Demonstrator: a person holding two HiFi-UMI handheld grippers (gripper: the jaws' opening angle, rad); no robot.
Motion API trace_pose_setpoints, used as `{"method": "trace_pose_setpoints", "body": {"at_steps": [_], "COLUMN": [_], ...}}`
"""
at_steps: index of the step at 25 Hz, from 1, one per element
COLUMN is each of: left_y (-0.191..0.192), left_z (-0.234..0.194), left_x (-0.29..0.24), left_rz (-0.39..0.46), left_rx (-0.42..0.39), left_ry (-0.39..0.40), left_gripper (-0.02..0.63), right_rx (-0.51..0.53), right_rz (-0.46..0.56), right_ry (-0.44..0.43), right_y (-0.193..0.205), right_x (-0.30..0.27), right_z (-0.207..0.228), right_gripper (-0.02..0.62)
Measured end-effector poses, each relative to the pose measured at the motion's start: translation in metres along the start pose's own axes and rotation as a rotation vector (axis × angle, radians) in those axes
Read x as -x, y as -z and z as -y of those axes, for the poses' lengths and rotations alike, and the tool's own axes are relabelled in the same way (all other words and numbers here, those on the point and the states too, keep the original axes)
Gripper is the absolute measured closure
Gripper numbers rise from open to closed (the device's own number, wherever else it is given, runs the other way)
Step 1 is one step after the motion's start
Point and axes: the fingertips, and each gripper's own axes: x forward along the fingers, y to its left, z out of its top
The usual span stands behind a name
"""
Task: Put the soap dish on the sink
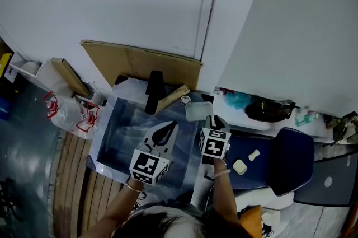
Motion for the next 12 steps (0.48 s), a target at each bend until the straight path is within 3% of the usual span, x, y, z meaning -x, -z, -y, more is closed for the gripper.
{"method": "trace_pose_setpoints", "body": {"at_steps": [12], "left_y": [-0.017], "left_z": [0.023], "left_x": [0.051], "left_rz": [0.040], "left_rx": [-0.033], "left_ry": [0.010], "left_gripper": [0.596], "right_rx": [-0.004], "right_rz": [0.072], "right_ry": [-0.004], "right_y": [0.003], "right_x": [0.063], "right_z": [-0.023], "right_gripper": [0.540]}}
